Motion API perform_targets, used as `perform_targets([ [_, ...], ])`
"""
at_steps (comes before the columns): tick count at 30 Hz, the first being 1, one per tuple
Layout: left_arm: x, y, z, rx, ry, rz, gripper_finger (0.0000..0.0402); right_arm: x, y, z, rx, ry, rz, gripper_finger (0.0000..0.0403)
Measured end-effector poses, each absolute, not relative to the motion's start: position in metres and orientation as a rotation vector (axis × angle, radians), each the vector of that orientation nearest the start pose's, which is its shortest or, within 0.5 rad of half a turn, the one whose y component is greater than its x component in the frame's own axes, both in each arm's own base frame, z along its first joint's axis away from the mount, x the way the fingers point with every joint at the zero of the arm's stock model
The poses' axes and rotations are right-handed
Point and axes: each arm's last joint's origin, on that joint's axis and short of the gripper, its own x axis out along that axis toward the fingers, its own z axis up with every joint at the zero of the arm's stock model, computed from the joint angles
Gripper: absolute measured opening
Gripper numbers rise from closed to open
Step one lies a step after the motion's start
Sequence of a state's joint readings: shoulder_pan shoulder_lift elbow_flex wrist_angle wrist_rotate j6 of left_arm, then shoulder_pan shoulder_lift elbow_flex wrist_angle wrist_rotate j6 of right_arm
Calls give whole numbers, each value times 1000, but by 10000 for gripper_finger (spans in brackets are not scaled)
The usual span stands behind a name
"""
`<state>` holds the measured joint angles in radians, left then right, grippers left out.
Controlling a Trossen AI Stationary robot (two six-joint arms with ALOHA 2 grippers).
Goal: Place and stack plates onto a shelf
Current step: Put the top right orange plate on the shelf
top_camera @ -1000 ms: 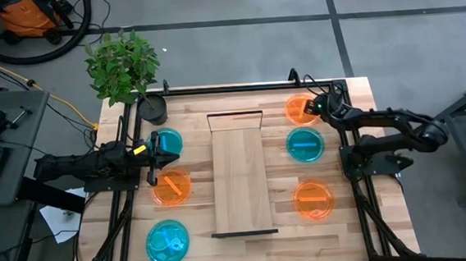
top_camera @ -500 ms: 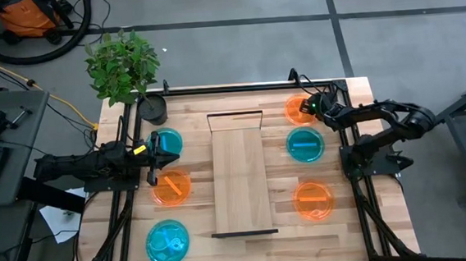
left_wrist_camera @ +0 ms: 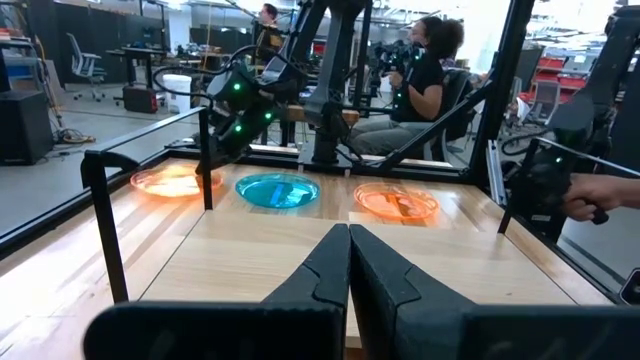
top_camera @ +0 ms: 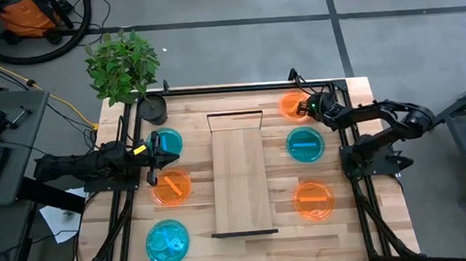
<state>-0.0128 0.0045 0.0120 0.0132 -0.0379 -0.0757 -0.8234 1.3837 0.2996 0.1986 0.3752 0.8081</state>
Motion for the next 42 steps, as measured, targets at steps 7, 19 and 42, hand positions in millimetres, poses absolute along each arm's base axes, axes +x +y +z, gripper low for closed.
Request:
perform_targets([
  [7,97,0,168,-76,-21,24,1,128,-149,129,854,323,-1260,0],
  [19,97,0,168,-76,-21,24,1,112,-130,175,774,148,-1164,0],
  [42,97,0,168,-76,-21,25,1,168,-50,231,665,-202,-466,0],
])
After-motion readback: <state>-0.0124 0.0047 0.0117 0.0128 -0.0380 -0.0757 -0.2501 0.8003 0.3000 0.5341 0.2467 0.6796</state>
